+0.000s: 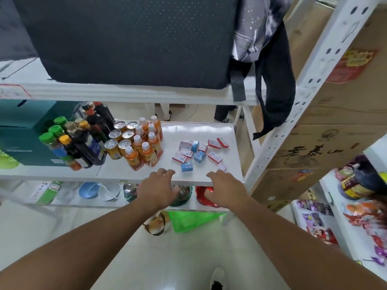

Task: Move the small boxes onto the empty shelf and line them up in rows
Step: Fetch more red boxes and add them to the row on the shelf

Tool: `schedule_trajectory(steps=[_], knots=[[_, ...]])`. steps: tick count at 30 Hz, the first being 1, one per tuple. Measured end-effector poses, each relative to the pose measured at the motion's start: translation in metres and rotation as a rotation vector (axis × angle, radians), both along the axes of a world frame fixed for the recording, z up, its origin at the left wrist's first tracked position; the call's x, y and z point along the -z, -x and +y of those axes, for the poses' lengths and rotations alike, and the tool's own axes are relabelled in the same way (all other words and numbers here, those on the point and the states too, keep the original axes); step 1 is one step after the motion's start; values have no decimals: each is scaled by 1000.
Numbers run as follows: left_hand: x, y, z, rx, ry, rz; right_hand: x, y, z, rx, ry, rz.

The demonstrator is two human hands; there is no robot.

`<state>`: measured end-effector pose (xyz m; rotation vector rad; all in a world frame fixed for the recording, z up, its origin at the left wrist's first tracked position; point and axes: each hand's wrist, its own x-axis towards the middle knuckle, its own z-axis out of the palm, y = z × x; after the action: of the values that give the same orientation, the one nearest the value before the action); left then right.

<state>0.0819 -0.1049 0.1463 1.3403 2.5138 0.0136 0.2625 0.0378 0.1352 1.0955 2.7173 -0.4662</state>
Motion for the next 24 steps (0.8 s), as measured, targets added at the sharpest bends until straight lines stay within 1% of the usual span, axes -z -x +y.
schedule_trajectory(steps=[7,15,19,22,24], knots=[[33,6,60,-48,86,-10,47,5,79,-68,25,-61],[75,24,90,-55,130,-13,94,18,132,-152,-10,-167],[92,53,107,-57,95,-43,119,30,149,-171,-45,-152],[107,77,123,-11,15,-23,136,40,158,-216,-80,-119],[117,90,135,19,-2,-9,144,43,162,-249,-114,-98]])
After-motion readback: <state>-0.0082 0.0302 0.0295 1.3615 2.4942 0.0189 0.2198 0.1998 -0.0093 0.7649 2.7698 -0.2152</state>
